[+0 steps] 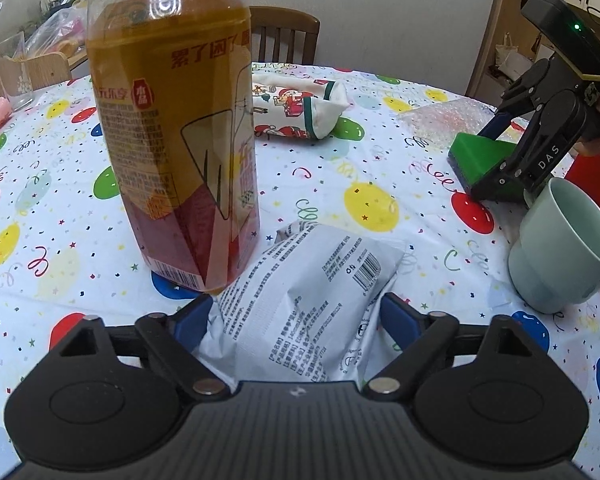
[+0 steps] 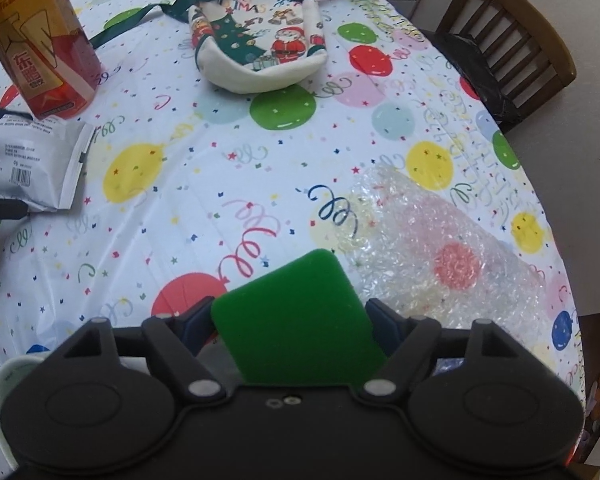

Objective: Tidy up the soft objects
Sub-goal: 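Grasp the white printed packet with the left tool while the right tool grasps the green sponge, then carry the packet and green sponge over the red box with both tools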

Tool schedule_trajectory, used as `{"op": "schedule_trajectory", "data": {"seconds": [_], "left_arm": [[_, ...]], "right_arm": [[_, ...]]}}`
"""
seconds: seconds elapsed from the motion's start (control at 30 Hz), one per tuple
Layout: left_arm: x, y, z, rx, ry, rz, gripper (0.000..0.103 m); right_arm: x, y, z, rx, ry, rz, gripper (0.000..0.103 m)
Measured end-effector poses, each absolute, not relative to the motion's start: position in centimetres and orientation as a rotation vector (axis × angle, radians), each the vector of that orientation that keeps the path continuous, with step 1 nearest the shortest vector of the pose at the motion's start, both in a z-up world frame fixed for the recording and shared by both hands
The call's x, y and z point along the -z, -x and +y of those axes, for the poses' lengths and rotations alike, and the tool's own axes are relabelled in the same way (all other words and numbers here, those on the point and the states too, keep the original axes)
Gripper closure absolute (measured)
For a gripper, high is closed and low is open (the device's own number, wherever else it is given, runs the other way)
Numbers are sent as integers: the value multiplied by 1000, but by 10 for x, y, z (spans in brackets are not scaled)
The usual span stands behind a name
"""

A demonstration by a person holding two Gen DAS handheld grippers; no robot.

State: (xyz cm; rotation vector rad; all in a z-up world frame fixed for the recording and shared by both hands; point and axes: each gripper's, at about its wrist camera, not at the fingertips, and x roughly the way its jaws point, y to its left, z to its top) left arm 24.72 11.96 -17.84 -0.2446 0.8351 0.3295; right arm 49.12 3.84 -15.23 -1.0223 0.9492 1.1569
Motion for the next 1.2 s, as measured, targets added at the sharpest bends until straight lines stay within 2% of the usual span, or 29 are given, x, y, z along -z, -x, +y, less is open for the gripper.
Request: {"op": "schedule_trajectory", "data": {"seconds": [0.13,0.2,0.27,0.4,0.47,0.83,1.2], "left_arm": [[178,-246,119,-334,250,836,22],[176,-245,118,-327,252,836,30],[174,-244,116,-308,260,829,47],[170,-243,114,-305,272,829,51],[167,-242,113,-294,283,825,57],[140,-233,101,-296,263,787,59],[81,-218,80,-265,278,678,59]], "right_arm": [[144,-494,35,-1137,992,926,25],[139,-495,32,-1126,976,912,25],[132,-495,27,-1116,952,898,26],[117,-496,17,-1086,906,864,27],[109,-494,11,-1076,882,851,27],[50,-477,-30,-971,723,734,27],[1,-445,-87,-847,529,726,27]]}}
